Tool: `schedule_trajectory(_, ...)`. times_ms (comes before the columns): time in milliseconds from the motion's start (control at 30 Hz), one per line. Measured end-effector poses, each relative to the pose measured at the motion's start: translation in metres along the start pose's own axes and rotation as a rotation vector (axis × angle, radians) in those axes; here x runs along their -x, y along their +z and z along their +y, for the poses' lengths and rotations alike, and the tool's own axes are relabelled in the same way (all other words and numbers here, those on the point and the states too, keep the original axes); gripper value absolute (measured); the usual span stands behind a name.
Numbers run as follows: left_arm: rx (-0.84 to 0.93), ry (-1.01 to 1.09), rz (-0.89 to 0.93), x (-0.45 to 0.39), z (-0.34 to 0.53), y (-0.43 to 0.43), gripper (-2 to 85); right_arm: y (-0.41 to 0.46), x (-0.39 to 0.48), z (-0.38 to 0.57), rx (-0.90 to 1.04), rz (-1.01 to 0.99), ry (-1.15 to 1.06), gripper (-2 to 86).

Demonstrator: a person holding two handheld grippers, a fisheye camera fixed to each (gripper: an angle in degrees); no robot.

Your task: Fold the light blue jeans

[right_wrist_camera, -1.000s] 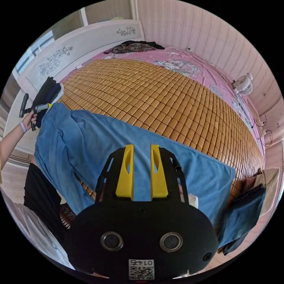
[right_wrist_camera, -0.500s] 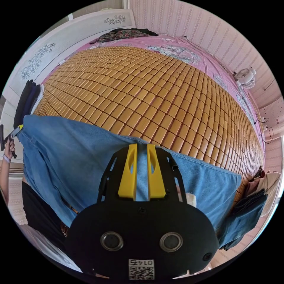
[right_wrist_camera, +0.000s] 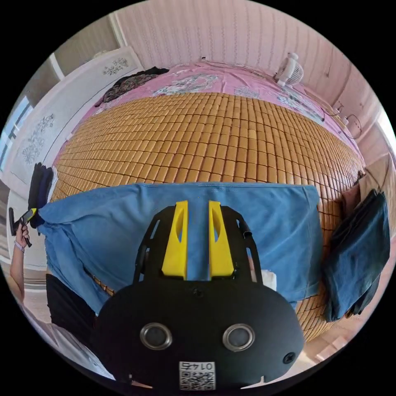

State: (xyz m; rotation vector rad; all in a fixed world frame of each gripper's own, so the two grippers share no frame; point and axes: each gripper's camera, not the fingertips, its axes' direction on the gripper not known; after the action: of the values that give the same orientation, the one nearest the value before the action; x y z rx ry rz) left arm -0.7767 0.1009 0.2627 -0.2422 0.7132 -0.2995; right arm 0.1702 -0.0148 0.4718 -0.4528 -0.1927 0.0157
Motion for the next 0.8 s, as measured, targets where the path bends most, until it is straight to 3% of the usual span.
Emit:
schedule_trajectory(67,-0.007,0.017,0.016,-0.009,-0.008,0.006,4.8,-0.006,-0.043,0.000,-0.002,0.043,0.173,10.1)
schedule_trajectory(167,-0.005,0.045,0.035,-0.024,-0.014,0.015,5.2,-0.012,-0.070,-0.006,-0.001,0.109,0.257,10.3)
schedule_trajectory(467,0.047,0.032,-0.055,-0.035,-0.009,0.017,7.7,0.016,-0.072,-0.047,0.055,0.176,0.251,10.1)
schedule_trajectory(633,0.061,-0.015,-0.068,-0.035,-0.007,0.022,11.2,0.017,-0.070,-0.044,-0.018,0.181,0.257,9.2)
schedule_trajectory(800,0.156,-0.050,-0.102,-0.030,-0.013,0.075,13.2,0.017,-0.064,-0.043,-0.034,0.202,0.231,9.0)
